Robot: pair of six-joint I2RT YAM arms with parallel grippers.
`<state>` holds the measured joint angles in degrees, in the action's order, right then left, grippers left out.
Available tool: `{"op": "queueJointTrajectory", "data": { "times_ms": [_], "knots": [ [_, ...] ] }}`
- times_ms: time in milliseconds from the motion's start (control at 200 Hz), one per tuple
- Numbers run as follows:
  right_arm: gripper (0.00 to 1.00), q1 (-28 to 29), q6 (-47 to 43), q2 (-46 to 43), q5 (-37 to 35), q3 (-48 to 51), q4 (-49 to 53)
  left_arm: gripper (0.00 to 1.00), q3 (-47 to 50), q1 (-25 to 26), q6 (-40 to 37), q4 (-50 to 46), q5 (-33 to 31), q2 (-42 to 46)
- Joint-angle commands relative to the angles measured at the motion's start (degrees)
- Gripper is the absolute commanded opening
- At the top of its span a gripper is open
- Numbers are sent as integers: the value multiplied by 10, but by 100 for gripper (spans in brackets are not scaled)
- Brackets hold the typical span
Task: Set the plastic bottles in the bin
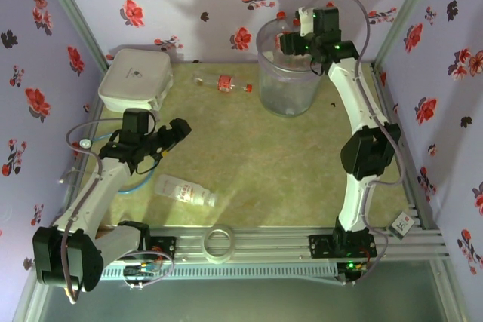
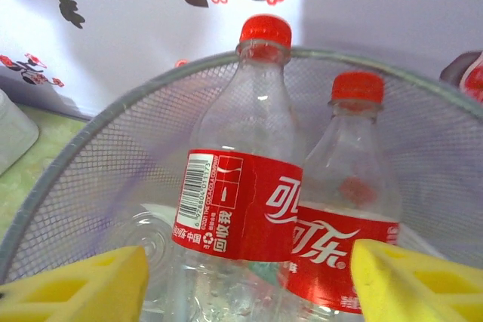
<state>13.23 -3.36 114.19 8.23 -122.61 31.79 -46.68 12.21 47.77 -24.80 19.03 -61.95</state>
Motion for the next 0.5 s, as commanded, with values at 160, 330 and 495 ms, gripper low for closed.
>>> {"op": "queueJointTrajectory", "data": {
  "times_ms": [160,330,495],
  "knots": [
    [58,-1,14,76,-16,-102,19,97,5,-1,-6,12,1,5],
    [59,-1,34,125,-4,-141,27,97,9,-1,-11,6,0,9],
    [50,6,32,126,-13,-71,29,97,12,-1,-10,11,0,8]
  ]
}}
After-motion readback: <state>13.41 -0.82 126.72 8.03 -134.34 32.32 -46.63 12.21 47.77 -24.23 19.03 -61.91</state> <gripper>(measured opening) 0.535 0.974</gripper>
